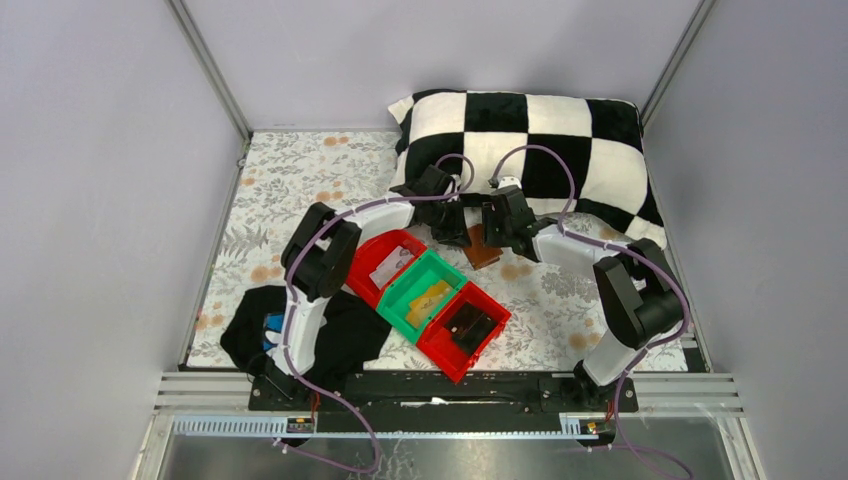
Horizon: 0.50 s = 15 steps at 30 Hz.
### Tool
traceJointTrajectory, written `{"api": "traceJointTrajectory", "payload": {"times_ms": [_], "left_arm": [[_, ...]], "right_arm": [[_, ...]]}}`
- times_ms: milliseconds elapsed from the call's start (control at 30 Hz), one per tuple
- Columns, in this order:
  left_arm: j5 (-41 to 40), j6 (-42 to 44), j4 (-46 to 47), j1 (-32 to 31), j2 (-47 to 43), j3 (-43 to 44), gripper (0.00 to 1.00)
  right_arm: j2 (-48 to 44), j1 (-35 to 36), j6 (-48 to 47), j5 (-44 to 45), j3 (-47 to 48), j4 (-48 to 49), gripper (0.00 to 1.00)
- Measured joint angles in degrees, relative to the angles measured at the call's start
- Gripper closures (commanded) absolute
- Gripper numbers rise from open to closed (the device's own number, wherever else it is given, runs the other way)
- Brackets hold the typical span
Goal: Take the credit cards out of the card holder
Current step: Open the card holder at the center of the board.
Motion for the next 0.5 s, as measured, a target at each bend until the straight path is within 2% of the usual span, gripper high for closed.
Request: {"api": "traceJointTrajectory", "payload": {"times_ms": [100, 500], "left_arm": [[-1.0, -0.6, -0.7, 0.8, -1.4, -1.3, 0.72], [-2.5, -3.3, -1.2, 2.8, -1.8, -2.3, 0.72]], "right_arm": [[0.3, 0.0, -1.4, -0.9, 0.9, 0.1, 0.52], [6.0, 0.2, -6.2, -2.1, 2.6, 1.9, 0.51]]}}
